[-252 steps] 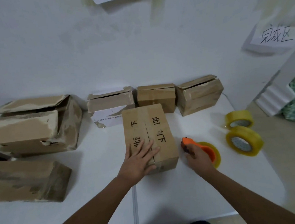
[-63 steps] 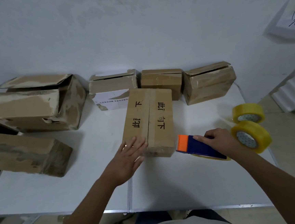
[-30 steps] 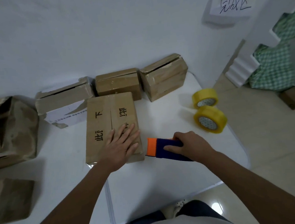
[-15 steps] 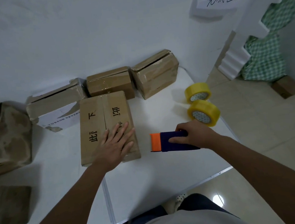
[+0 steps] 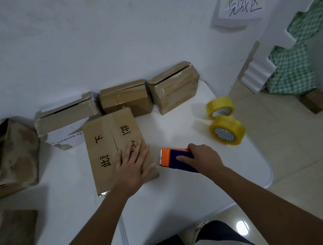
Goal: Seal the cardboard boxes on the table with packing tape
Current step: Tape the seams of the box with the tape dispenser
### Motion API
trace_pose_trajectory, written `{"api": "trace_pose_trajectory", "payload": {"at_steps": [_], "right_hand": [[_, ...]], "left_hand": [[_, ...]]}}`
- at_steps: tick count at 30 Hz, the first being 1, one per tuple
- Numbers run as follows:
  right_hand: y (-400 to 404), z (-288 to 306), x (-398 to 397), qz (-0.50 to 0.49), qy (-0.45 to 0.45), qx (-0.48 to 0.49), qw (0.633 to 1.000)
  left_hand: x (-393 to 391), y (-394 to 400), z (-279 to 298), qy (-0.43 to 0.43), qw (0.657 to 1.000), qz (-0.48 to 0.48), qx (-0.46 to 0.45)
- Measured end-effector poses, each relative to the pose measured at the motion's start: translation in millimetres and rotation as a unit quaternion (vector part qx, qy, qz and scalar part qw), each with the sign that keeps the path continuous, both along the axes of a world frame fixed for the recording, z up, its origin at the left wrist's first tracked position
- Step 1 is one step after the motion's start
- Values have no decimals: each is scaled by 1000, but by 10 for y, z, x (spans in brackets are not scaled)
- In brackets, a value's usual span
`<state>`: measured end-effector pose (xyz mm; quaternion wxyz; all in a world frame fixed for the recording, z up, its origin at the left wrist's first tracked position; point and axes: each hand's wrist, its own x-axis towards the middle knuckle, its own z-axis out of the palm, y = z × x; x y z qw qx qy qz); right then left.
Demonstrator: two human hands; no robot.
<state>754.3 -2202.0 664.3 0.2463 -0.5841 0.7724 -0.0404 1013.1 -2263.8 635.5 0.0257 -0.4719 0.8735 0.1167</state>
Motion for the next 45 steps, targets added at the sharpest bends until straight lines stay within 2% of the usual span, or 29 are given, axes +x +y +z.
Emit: {"api": "trace_pose_trajectory", "payload": {"at_steps": [9,15,18,21,27,28,30,31,32,33,34,35,36,38,40,43,45], "right_hand": [[-260,-57,35,-4,31,19,999],[-308,-76,-360,-145,100,71,982],[-272,-254,-215,-163,55,11,985],[-300,-427,99,-129,50,5,990],[-162,-741,312,-145,-55,108,982],[-134,-767,348,-153,-51,90,983],[-111,-717,440,-167,-50,-24,984],[-125,-662,506,-177,-90,-85,976],[-163,-564,588,-200,-183,-108,957],[-208,-461,679,-227,-311,-89,919],[-244,-370,771,-255,-430,-35,865],[-272,-340,832,-276,-513,14,812],[-283,-335,857,-284,-560,55,776],[-265,-357,840,-278,-600,102,743],[-226,-351,766,-282,-607,106,735],[-160,-337,677,-300,-640,100,700],[-136,-326,661,-307,-642,99,696]], "left_hand": [[-151,35,63,-4,998,61,7],[-86,78,73,3,999,44,21],[-111,52,56,0,999,44,24],[-86,56,66,5,999,45,15],[-91,51,78,-2,999,50,17],[-87,50,70,-2,999,51,16],[-86,51,52,-2,998,54,16],[-89,48,45,0,998,53,19],[-89,46,40,5,998,53,23],[-84,45,39,11,998,52,26],[-77,47,43,16,998,51,26],[-70,51,42,19,998,49,27],[-61,56,44,22,998,46,31],[-43,57,62,36,997,45,46],[-33,45,87,47,996,46,63],[-38,33,117,48,995,47,76],[-37,41,124,46,995,47,78]]}}
